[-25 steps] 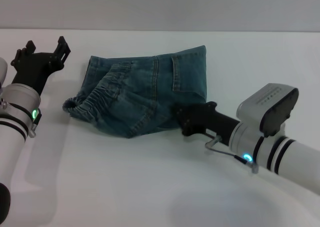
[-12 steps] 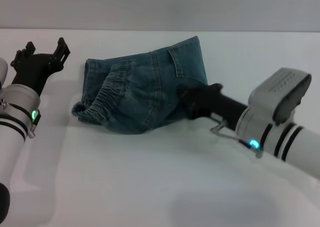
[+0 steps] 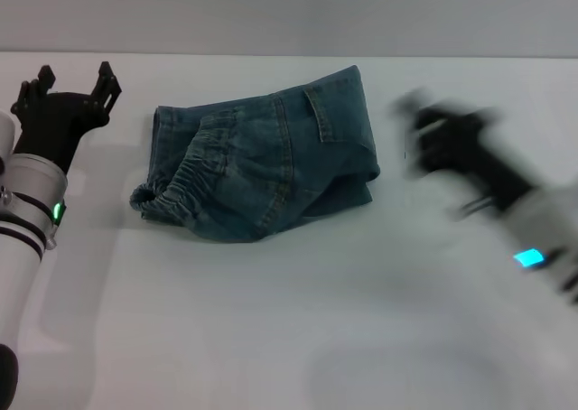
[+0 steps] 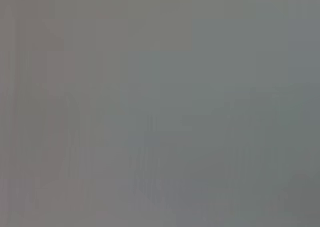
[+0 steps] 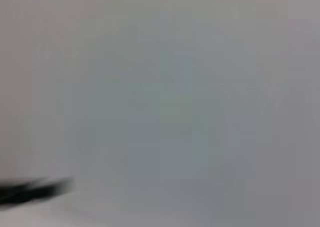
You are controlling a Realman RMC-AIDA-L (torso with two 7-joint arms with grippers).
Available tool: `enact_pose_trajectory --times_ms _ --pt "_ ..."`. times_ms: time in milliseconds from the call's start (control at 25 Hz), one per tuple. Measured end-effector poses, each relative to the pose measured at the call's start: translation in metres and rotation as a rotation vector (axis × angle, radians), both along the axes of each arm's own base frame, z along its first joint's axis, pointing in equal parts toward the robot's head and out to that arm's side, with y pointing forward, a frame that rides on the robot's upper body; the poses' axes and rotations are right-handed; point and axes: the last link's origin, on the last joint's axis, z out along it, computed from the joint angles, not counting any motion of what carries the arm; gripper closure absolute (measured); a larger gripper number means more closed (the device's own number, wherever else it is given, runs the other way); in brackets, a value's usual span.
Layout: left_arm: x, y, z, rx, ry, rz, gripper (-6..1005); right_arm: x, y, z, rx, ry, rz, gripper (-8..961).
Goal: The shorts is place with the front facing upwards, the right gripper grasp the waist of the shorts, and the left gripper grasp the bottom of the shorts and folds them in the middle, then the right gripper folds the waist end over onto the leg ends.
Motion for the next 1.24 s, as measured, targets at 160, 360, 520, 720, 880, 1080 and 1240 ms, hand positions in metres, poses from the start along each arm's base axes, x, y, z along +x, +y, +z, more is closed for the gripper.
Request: enact_pose_trajectory --times_ms 160,360,520,720,880,1080,1240 --pt "0.004 -0.003 0.004 0.045 0.031 -0.060 194 0.047 -0.008 0.060 0.326 0.113 -0.175 930" --pt "0.008 -0.005 0.005 0.061 0.056 -0.103 194 0.084 -0.032 0.087 0.464 0.133 -0.272 818" --pt "0.006 -0.004 0.004 0.045 0.074 -0.102 194 0.091 -0.040 0.087 0.473 0.122 -0.295 663" --pt "0.006 -0.004 0.002 0.036 0.079 -0.107 194 0.093 -0.041 0.087 0.471 0.122 -0.305 502" --pt "0.006 -0.006 0.000 0.026 0.090 -0.111 194 0.094 -0.041 0.087 0.472 0.124 -0.306 423" --pt "0.004 -0.008 -0.001 0.025 0.092 -0.107 194 0.095 -0.042 0.087 0.472 0.122 -0.310 324" --pt "0.002 -0.010 -0.002 0.015 0.103 -0.106 194 0.096 -0.044 0.087 0.473 0.120 -0.314 304"
